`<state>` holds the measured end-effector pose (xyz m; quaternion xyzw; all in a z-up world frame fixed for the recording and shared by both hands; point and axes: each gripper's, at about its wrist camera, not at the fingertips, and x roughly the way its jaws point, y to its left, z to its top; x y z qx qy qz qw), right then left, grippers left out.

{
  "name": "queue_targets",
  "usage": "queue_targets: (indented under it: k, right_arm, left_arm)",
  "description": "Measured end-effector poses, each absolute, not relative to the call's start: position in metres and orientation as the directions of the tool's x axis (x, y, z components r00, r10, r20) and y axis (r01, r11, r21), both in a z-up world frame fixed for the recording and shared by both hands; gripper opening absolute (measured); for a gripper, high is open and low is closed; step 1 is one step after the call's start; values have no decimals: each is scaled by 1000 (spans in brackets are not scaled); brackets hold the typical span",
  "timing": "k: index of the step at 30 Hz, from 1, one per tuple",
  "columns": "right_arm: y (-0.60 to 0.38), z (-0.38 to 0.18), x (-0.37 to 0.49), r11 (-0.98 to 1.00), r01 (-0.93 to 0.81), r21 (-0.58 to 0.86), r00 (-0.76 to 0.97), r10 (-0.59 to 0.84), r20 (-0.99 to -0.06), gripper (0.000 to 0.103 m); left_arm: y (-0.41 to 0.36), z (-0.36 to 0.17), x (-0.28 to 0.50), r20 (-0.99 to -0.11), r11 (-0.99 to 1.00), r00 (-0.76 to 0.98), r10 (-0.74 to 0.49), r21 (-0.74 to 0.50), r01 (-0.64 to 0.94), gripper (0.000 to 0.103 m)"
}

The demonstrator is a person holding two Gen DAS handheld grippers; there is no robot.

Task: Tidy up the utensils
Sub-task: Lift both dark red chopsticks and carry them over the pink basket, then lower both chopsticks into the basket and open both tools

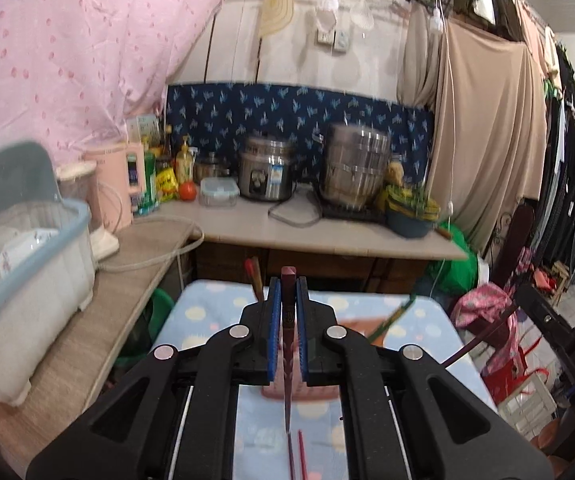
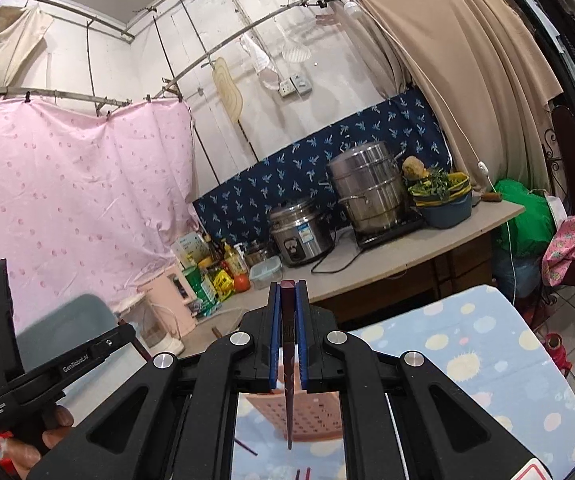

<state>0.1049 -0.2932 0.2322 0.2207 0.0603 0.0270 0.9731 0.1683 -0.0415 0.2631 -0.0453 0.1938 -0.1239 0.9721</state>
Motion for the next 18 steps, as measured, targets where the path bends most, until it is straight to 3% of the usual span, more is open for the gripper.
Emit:
queue_targets:
  k: [8, 18]
  right_arm:
    - [-299, 257, 138, 896, -29, 443, 999, 41, -19, 7]
    - [-292, 244, 190, 910, 3, 415, 998, 27, -64, 7]
  left_arm:
    - [-41, 309, 184, -162, 953, 952, -259, -201, 225, 7]
    - [-55, 291, 222, -154, 965, 962, -227, -170, 201, 7]
